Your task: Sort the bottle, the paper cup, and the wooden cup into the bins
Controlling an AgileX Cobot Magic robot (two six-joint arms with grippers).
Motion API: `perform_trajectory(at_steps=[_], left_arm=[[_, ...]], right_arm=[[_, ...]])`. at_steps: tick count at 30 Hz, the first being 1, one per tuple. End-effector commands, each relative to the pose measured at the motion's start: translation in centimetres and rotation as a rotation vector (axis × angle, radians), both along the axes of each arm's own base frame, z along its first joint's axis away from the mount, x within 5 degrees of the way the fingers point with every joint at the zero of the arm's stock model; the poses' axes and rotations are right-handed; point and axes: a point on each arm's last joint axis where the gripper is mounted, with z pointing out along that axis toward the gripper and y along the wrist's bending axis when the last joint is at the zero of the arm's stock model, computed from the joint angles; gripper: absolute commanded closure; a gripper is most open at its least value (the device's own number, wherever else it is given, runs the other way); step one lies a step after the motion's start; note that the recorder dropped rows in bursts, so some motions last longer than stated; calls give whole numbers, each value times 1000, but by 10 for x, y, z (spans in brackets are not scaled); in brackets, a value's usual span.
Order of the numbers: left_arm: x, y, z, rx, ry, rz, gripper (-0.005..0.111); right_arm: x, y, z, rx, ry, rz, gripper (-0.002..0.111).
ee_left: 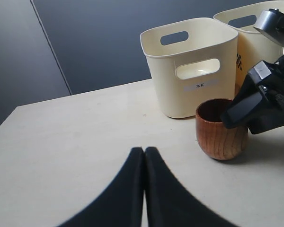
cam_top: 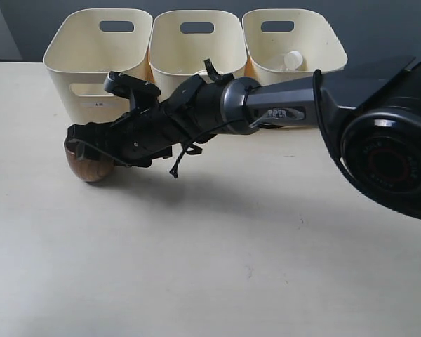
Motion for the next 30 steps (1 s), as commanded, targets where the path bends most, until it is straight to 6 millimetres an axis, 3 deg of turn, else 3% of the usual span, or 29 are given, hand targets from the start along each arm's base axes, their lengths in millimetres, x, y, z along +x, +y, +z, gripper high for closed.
perform_trajectory(at_steps=[1,13,22,30], left_arm=[[0,0,0,-2,-8,-3,107],[0,0,0,-2,-8,-3,107],[0,0,0,-2,-11,-3,107],[0,0,0,-2,-11,-3,107]], right_arm=[[2,-2,-9,-23,-4,-11,45],[4,-2,3,-3,-31,-33,45],[10,4,31,54,-81,-24,45],[15,3,34,57,-106,-66,45]])
